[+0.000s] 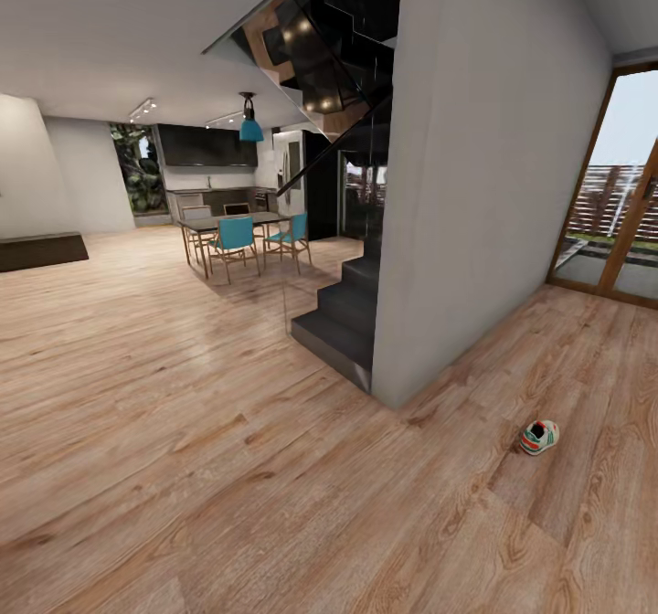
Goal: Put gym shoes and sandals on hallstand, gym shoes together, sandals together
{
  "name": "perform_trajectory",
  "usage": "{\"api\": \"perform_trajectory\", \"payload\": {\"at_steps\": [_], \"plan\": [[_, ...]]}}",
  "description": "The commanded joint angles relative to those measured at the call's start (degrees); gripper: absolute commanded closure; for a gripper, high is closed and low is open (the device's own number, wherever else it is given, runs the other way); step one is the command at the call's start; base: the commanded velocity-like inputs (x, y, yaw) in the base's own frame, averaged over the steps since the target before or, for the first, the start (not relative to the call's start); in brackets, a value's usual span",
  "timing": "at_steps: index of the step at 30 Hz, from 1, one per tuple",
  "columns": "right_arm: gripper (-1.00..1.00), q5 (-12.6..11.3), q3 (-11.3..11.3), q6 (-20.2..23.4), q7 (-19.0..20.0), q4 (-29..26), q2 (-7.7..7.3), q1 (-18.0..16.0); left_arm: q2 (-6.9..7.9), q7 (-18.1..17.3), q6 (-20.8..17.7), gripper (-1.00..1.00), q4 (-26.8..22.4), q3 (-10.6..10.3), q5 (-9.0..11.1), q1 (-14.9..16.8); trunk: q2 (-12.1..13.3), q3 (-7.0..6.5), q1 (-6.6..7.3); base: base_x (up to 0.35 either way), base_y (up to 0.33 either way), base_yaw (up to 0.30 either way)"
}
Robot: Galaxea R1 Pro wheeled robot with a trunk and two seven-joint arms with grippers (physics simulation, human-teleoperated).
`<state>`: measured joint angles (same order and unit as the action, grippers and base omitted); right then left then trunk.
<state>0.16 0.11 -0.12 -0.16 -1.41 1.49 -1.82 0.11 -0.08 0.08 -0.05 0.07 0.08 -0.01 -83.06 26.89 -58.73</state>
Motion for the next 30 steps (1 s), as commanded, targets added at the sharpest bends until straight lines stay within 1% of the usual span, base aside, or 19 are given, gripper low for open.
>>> {"api": "perform_trajectory", "payload": {"at_steps": [1, 3, 7, 11, 14, 18, 19, 23, 25, 29, 30], "plan": [[-1.00, 0.01, 0.00, -0.02, -0.02, -0.02, 0.01, -0.02, 0.02, -0.01, 0.01, -1.00, -0.01, 0.01, 0.01, 0.01, -0.02, 0.04, 0.00, 0.000, 0.000, 0.000], [-1.00, 0.03, -0.01, -0.03, -0.02, -0.10, -0.01, -0.02, 0.07, -0.01, 0.01, -1.00, -0.05, 0.01, 0.01, 0.01, -0.02, 0.04, 0.00, 0.000, 0.000, 0.000], [-1.00, 0.08, -0.02, -0.15, -0.05, -1.40, -0.58, -0.03, 0.58, -0.01, 0.37, -1.00, -0.65, 0.12, 0.24, 0.07, -0.02, 0.04, 0.00, 0.000, 0.000, 0.000], [-1.00, 0.13, -0.02, -1.44, -0.15, -2.69, -1.65, -0.03, 1.33, -0.01, 1.66, -1.00, -1.95, 0.18, 0.36, 0.23, -0.02, 0.04, 0.00, 0.000, 0.000, 0.000], [-1.00, 0.16, -0.02, -2.40, -0.17, -3.66, -2.12, -0.05, 1.72, 0.10, 2.62, -1.00, -2.92, 0.20, 0.36, 0.52, -0.02, 0.04, 0.00, 0.000, 0.000, 0.000], [-1.00, 0.15, -0.05, -3.69, -0.18, -4.96, -2.81, -0.06, 2.65, 0.30, 3.91, -1.00, -4.21, 0.25, 0.46, 0.94, -0.02, 0.04, 0.00, 0.000, 0.000, 0.000], [-1.00, 0.13, -0.09, -4.01, -0.19, -5.28, -3.13, -0.08, 2.98, 0.34, 4.23, -1.00, -4.54, 0.26, 0.52, 1.28, -0.02, 0.04, 0.00, 0.000, 0.000, 0.000], [-1.00, 0.11, -0.22, -5.29, -0.19, -6.57, -3.54, -0.10, 4.24, 0.43, 5.51, -1.00, -5.84, 0.28, 0.59, 2.60, -0.02, 0.04, 0.00, 0.000, 0.000, 0.000], [-1.00, 0.11, -0.32, -5.94, -0.19, -7.22, -3.65, -0.11, 4.62, 0.48, 6.15, -1.00, -6.50, 0.28, 0.61, 3.26, -0.02, 0.04, 0.00, 0.000, 0.000, 0.000], [-1.00, 0.10, -0.41, -6.72, -0.19, -8.51, -3.73, -0.16, 4.84, 0.50, 7.44, -1.00, -7.80, 0.32, 0.63, 4.59, -0.02, 0.04, 0.00, 0.000, 0.000, 0.000], [-1.00, 0.10, -0.42, -6.74, -0.19, -29.85, -3.74, -0.17, 4.84, 0.49, 9.76, -1.00, -13.07, 0.31, 0.63, 7.07, -0.02, 0.04, 0.00, 0.000, 0.000, 0.000]]}}
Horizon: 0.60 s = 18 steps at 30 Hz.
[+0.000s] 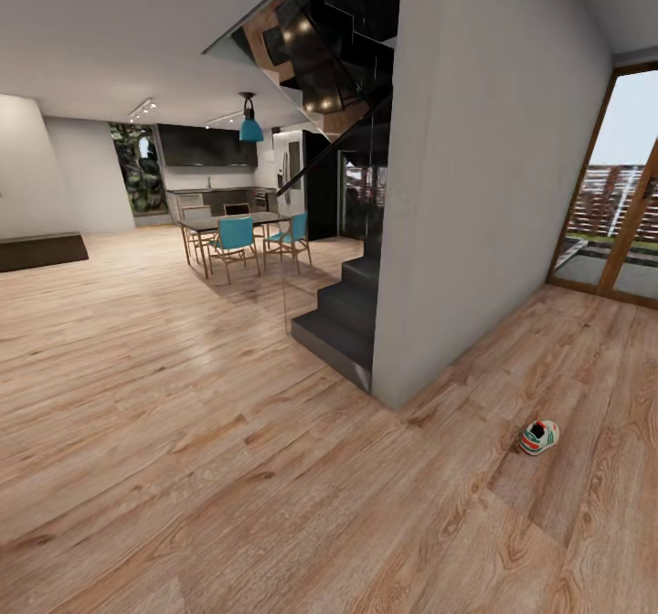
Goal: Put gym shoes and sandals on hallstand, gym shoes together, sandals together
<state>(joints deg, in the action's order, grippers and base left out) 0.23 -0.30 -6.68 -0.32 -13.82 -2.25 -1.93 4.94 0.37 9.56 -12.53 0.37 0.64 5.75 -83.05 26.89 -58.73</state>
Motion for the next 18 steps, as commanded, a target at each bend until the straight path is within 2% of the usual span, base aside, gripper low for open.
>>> {"api": "perform_trajectory", "payload": {"at_steps": [1, 4, 8, 12, 14, 18], "plan": [[-1.00, 0.03, -0.02, -0.21, -0.03, -18.44, -0.01, -0.06, -0.01, 0.04, 0.29, -1.00, -0.85, 0.01, 0.06, 1.70, -0.03, 0.04, 0.00, 0.000, 0.000, 0.000], [-1.00, 0.00, -0.07, -0.49, -0.03, -21.44, -0.02, -0.08, -0.01, 0.06, 0.34, -1.00, -1.73, 0.00, 0.10, 3.18, -0.03, 0.04, 0.00, 0.000, 0.000, 0.000], [-1.00, -0.08, -0.11, -2.69, -0.03, -22.82, -0.03, -0.09, -0.08, 0.06, 0.36, -1.00, -2.37, -0.01, 0.13, 4.68, -0.03, 0.04, 0.00, 0.000, 0.000, 0.000], [-1.00, -0.15, -0.13, -7.11, -0.03, -23.03, -0.03, -0.09, -0.32, -0.19, 0.36, -1.00, -2.76, -0.01, 0.14, 5.84, -0.03, 0.04, 0.00, 0.000, 0.000, 0.000], [-1.00, -0.11, -0.12, -11.49, 0.01, -23.00, -0.03, -0.09, -0.33, -0.40, 0.42, -1.00, -2.95, 0.00, 0.20, 6.39, -0.03, 0.04, 0.00, 0.000, 0.000, 0.000], [-1.00, 0.11, -0.04, -14.14, 0.22, -21.88, -0.03, -0.09, -0.24, -0.50, 0.50, -1.00, -3.02, 0.29, 0.24, 6.31, -0.03, 0.04, 0.00, 0.000, 0.000, 0.000]]}}
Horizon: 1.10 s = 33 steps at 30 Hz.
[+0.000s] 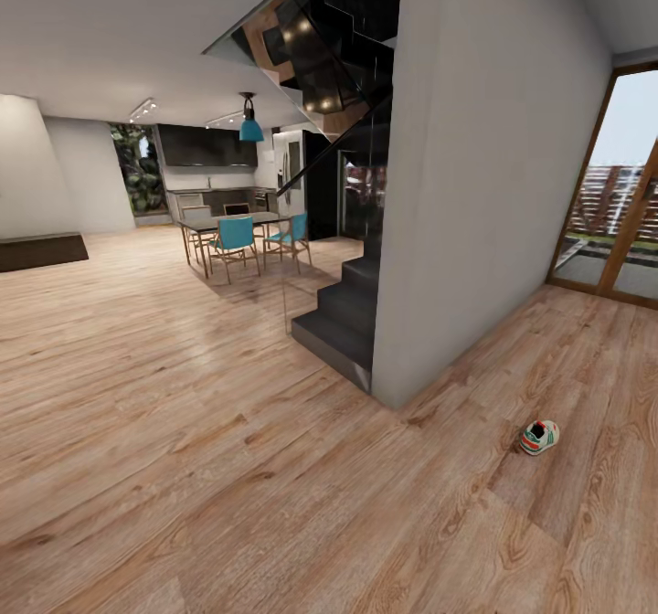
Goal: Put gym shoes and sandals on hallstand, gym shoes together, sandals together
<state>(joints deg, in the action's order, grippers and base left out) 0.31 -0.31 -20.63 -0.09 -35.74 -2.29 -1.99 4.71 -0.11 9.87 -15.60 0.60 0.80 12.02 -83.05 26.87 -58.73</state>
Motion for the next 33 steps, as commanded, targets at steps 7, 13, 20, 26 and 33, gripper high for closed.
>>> {"api": "perform_trajectory", "payload": {"at_steps": [7, 13, 20, 26, 33], "plan": [[-1.00, 0.84, 0.23, -1.36, 0.19, 4.05, 0.00, -0.03, 0.40, -0.02, 3.48, -1.00, 0.48, 1.45, 1.56, -0.41, -0.03, 0.06, 0.00, 0.000, 0.000, 0.000], [-1.00, 1.11, 0.27, -1.57, 0.05, 4.79, 0.00, -0.03, 0.53, -0.05, 7.35, -1.00, 0.83, 3.45, 3.57, -0.46, -0.03, 0.06, 0.00, 0.000, 0.000, 0.000], [-1.00, 1.18, 0.23, -1.60, -0.01, 4.96, 0.00, -0.03, 0.56, -0.06, 8.48, -1.00, 0.98, 3.93, 3.61, -0.42, -0.03, 0.27, 0.00, 0.000, 0.000, 0.034], [-1.00, 1.18, 0.23, -1.61, -0.07, 4.98, 0.00, -0.03, 0.57, -0.06, 8.61, -1.00, 0.93, 3.96, 3.54, -0.42, -0.03, 0.65, 0.00, 0.000, 0.000, 0.116], [-1.00, 1.18, 0.16, -1.68, -0.14, 4.98, 0.00, -0.04, 0.57, -0.06, 8.74, -1.00, 0.85, 3.97, 3.56, -0.35, -0.03, 1.13, 0.00, 0.000, 0.000, 0.134]]}}
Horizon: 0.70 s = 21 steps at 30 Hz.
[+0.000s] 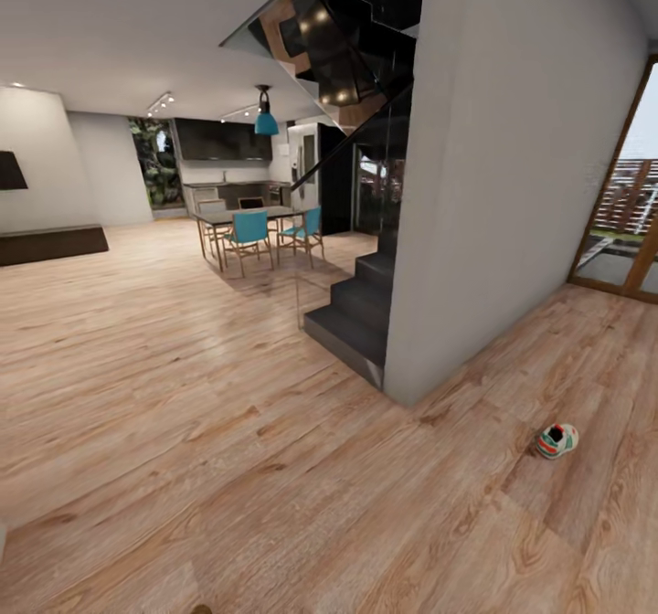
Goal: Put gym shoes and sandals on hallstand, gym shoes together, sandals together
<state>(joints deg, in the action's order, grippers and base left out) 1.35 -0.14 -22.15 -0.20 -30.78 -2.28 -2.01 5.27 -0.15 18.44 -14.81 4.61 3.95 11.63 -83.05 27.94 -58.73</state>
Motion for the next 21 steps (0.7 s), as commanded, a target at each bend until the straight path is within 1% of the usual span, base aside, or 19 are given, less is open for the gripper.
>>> {"api": "perform_trajectory", "payload": {"at_steps": [1, 6, 10, 14, 21], "plan": [[-1.00, 0.14, -0.05, -0.16, -0.04, 0.02, -0.01, -0.02, 0.00, -0.03, 0.18, -1.00, 0.05, -0.04, 0.42, 0.05, -0.03, 0.10, 0.00, 0.000, 0.000, 0.086], [-1.00, 0.14, -0.14, -0.17, -0.05, 0.02, -0.01, -0.02, 0.00, -0.03, 0.19, -1.00, 0.04, -0.21, 0.44, 0.06, -0.03, 0.22, 0.00, 0.000, 0.001, 0.046], [-1.00, 0.14, -0.19, -0.17, -0.06, 0.02, -0.01, -0.02, 0.00, -0.03, 0.19, -1.00, 0.04, -0.33, 0.44, 0.06, -0.03, 0.25, 0.00, -0.024, 0.082, 0.013], [-1.00, 0.10, -0.20, -0.19, -0.06, 0.02, -0.01, -0.02, 0.00, -0.03, 0.19, -1.00, 0.04, -0.38, 0.44, 0.06, -0.03, 0.26, 0.00, -0.077, 0.213, 0.004], [-1.00, 0.10, -0.21, -0.22, -0.06, 0.02, -0.01, -0.02, 0.00, -0.03, 0.19, -1.00, 0.04, -0.39, 0.44, 0.06, -0.03, 0.26, 0.00, -0.063, 0.274, 0.001]]}}
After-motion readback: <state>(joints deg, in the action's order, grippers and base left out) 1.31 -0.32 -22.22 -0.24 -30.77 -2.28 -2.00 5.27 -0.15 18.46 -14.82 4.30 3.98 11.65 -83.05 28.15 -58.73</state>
